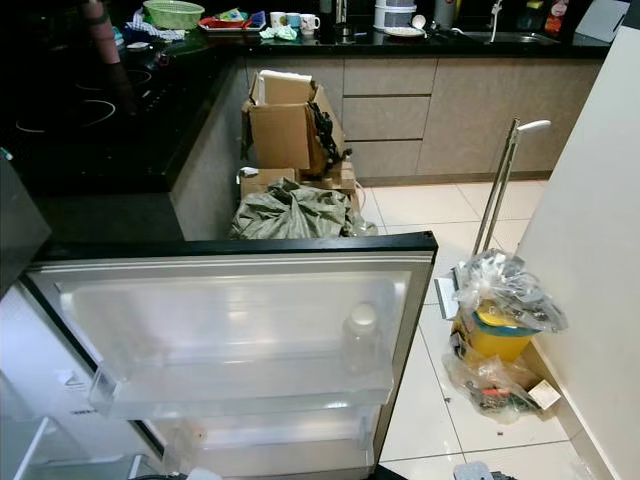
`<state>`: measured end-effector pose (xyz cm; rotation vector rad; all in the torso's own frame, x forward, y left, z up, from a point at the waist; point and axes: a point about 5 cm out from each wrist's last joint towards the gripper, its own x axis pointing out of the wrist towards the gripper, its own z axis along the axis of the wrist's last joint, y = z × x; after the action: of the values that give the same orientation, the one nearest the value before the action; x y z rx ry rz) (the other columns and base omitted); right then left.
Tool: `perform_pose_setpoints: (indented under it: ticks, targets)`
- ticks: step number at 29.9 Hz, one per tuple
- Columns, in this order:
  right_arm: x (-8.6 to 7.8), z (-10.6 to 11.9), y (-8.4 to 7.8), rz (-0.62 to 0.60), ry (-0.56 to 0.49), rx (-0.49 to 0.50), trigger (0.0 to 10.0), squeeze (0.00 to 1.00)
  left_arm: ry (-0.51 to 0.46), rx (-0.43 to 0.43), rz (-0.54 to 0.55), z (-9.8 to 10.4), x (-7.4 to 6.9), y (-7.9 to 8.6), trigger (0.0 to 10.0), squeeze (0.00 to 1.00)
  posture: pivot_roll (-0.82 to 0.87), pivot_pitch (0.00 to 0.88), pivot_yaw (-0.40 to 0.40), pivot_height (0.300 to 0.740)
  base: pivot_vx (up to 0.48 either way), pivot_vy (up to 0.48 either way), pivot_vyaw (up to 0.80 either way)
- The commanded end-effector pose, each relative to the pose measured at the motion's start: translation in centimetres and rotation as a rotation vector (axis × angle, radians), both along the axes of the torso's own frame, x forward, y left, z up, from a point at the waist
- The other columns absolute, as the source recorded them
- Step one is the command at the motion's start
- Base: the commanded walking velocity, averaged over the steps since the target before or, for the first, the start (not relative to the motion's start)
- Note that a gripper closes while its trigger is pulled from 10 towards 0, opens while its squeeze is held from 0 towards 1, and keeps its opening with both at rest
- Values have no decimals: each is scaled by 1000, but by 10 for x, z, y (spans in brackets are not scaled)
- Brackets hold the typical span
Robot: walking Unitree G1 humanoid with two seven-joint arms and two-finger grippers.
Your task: Restocking fridge
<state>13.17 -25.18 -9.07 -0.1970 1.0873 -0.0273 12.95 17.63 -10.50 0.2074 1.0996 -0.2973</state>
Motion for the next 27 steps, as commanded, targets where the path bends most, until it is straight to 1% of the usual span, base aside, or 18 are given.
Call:
perform_pose_setpoints:
  ticks: [1, 6, 8, 11, 15, 24, 27]
  targets:
    - [-2, -1, -1, -18, 13, 0, 10000, 0, 5, -14, -3, -1, -2, -5, 10000, 0, -53, 23, -12, 721, 0, 0, 0]
    - [-3, -1, -1, -20, 15, -1, 10000, 0, -1, -1, -5, -1, -1, -3, 10000, 0, -52, 21, -11, 701, 0, 0, 0]
    - [-2, -1, -1, -20, 12, 1, 10000, 0, -22, 28, -10, 1, 2, 1, 10000, 0, -52, 21, -11, 691, 0, 0, 0]
    - [-1, -1, 0, -19, 7, 3, 10000, 0, -36, 45, -12, 1, 3, 3, 10000, 0, -52, 21, -11, 686, 0, 0, 0]
    - [0, 0, 0, -20, -2, 8, 10000, 0, -89, 105, 6, 6, 12, 12, 10000, 0, -51, 19, -9, 686, 0, 0, 0]
    - [0, 0, 0, -34, -9, 13, 10000, 0, -96, 118, 1, 7, 14, 15, 10000, 0, -52, 23, -1, 686, 0, 0, 0]
    - [0, 0, 1, -36, -8, 16, 10000, 0, -80, 99, 12, 5, 11, 13, 10000, 0, -50, 24, 0, 686, 0, 0, 0]
